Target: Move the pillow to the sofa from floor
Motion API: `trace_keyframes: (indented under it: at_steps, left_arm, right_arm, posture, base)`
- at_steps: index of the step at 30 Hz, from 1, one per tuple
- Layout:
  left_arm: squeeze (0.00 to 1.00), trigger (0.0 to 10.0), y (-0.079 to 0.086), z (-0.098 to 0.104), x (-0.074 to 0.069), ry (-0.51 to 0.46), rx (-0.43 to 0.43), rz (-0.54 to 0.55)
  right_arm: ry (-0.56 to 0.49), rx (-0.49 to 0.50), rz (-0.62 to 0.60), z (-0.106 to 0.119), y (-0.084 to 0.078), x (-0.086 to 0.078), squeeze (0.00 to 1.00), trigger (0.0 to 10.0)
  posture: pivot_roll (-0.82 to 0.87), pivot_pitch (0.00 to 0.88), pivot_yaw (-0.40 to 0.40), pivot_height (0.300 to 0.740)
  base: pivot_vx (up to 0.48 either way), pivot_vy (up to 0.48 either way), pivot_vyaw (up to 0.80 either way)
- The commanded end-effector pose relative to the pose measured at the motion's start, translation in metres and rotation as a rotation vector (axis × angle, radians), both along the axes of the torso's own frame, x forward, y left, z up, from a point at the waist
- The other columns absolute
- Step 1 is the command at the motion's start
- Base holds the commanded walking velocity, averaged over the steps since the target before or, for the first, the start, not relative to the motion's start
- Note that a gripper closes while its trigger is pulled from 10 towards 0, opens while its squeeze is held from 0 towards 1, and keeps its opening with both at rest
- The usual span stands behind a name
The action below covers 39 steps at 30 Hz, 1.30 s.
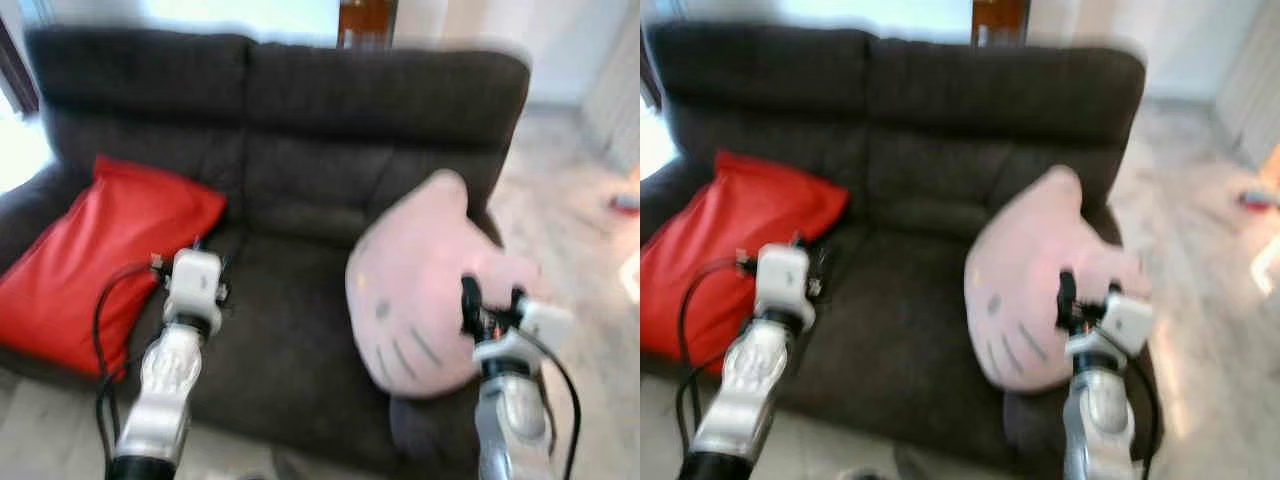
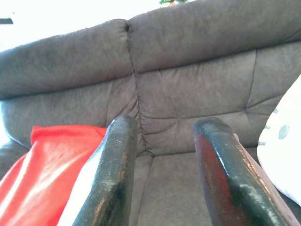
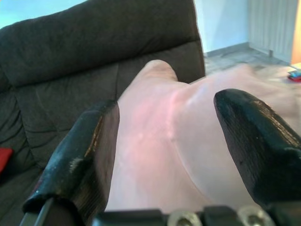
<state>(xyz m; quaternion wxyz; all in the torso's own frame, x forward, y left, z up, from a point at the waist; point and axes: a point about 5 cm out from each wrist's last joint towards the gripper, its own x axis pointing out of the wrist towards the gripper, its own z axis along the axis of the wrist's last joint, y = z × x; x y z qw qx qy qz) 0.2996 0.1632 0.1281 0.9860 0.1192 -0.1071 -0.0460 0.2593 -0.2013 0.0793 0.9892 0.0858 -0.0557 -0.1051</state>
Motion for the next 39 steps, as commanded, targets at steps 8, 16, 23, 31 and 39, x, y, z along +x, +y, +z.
trace_keyframes:
  at_steps: [8, 16, 23, 31, 39]
  left_arm:
    - [0.0, 10.0, 0.003, 0.0, 0.0, 0.0, 0.0, 0.014]
    - [0.0, 10.0, 0.002, 0.001, 0.001, -0.004, -0.01, 0.023]
    - [0.0, 10.0, 0.002, 0.001, 0.001, -0.003, -0.011, 0.024]
    - [0.0, 10.0, -0.003, -0.002, 0.002, 0.015, -0.016, -0.004]
    - [0.0, 10.0, -0.003, -0.01, 0.001, 0.062, -0.027, -0.016]
  right_arm:
    - [0.001, 0.004, 0.006, 0.0, 0.001, 0.004, 0.0, 10.0]
    - [0.002, 0.0, 0.012, 0.001, 0.001, 0.007, 0.0, 10.0]
    - [0.002, 0.0, 0.012, 0.001, 0.001, 0.007, 0.0, 10.0]
    - [0.014, 0.005, 0.003, -0.001, 0.0, 0.005, 0.0, 10.0]
    - [0.035, 0.009, 0.015, -0.005, 0.002, 0.008, 0.0, 10.0]
  posture:
    - [0.02, 0.0, -0.035, 0.74]
    - [0.02, 0.0, -0.044, 0.74]
    - [0.02, 0.0, -0.044, 0.74]
    - [0.01, 0.0, -0.04, 0.74]
    - [0.02, 0.0, -0.043, 0.74]
  base:
    - [-0.269, 0.0, 0.0]
    - [-0.199, 0.0, 0.0]
    - [0.0, 0.0, 0.0]
    - [0.0, 0.0, 0.0]
    - [0.0, 0.0, -0.39]
